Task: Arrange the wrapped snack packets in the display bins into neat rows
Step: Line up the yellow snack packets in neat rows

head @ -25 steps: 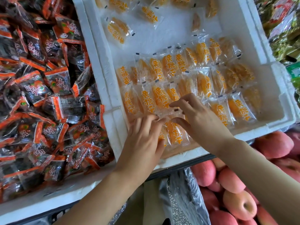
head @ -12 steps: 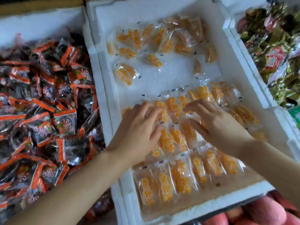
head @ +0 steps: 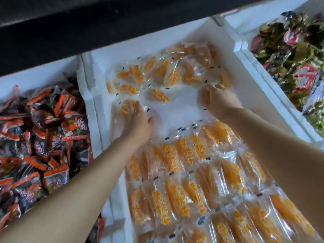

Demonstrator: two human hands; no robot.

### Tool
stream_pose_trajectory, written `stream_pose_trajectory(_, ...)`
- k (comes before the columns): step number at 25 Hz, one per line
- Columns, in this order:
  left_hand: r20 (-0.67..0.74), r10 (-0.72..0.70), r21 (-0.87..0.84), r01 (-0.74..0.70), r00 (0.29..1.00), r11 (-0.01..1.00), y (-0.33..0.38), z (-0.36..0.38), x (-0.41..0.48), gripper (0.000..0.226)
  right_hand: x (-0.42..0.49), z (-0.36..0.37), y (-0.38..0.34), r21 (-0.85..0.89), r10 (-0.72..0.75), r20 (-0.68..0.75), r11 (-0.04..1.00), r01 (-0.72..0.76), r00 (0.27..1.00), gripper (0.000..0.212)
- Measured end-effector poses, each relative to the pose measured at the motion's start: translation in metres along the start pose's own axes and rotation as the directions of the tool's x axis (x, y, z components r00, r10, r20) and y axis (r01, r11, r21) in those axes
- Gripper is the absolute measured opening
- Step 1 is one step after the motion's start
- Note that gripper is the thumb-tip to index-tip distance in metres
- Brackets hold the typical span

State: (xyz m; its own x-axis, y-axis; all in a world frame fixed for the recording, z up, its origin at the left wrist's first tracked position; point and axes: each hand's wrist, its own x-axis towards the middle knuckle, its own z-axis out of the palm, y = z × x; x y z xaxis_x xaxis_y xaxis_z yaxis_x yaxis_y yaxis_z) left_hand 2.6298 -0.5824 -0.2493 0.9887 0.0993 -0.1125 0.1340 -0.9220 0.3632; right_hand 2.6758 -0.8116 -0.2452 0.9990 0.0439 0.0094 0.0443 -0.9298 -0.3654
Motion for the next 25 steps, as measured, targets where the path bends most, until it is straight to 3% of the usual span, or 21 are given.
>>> stream_pose_trajectory(3, -0.089, 0.189, -0.051, -0.194, 0.978, 0.980, 0.004, 0.005, 0.004, 0.041, 0.005, 0.006, -0.018, 0.095, -0.112, 0.042, 0.990, 0.108, 0.993, 0.036)
stream_pose_trajectory(7, -0.266, 0.234, -0.101, -0.268, 0.935, 0.958, 0.004, -0.003, 0.003, 0.046, 0.007, 0.014, -0.035, 0.191, -0.178, -0.003, 0.966, 0.176, 0.984, 0.026)
stream_pose_trajectory(9, -0.299, 0.149, -0.148, -0.200, 0.943, 0.969, 0.003, -0.005, 0.007, 0.067, 0.009, 0.016, -0.040, 0.178, -0.131, -0.029, 0.975, 0.134, 0.991, 0.038)
stream_pose_trajectory(11, -0.270, 0.034, -0.231, -0.098, 0.962, 0.968, 0.005, -0.005, 0.011, 0.080, 0.011, 0.018, -0.044, 0.048, -0.118, -0.048, 0.992, 0.120, 0.992, 0.050)
stream_pose_trajectory(13, -0.222, -0.054, -0.246, -0.002, 0.973, 0.969, 0.010, -0.002, 0.014, 0.080, 0.012, 0.021, -0.050, -0.054, -0.183, -0.099, 0.983, 0.178, 0.978, 0.047)
stream_pose_trajectory(16, -0.164, -0.153, -0.271, 0.104, 0.975, 0.957, 0.012, 0.004, 0.019, 0.079, 0.012, 0.025, -0.066, 0.015, -0.221, -0.103, 0.975, 0.223, 0.970, 0.038)
stream_pose_trajectory(18, -0.131, -0.140, -0.317, 0.093, 0.981, 0.944, 0.011, 0.007, 0.023, 0.068, 0.016, 0.032, -0.078, 0.081, -0.187, -0.035, 0.979, 0.189, 0.982, 0.038)
stream_pose_trajectory(21, -0.128, 0.014, -0.310, -0.053, 0.992, 0.949, 0.012, 0.013, 0.025, 0.045, 0.026, 0.039, -0.091, 0.328, -0.040, 0.062, 0.944, 0.017, 0.997, 0.039)
stream_pose_trajectory(23, -0.148, 0.006, -0.430, -0.070, 0.989, 0.900, 0.012, 0.011, 0.022, 0.057, 0.028, 0.041, -0.093, 0.450, 0.029, 0.111, 0.890, -0.076, 0.993, 0.037)
stream_pose_trajectory(25, -0.122, -0.116, -0.610, 0.017, 0.986, 0.793, 0.012, 0.007, 0.023, 0.079, 0.028, 0.039, -0.092, 0.460, 0.042, 0.152, 0.881, -0.108, 0.987, 0.034)
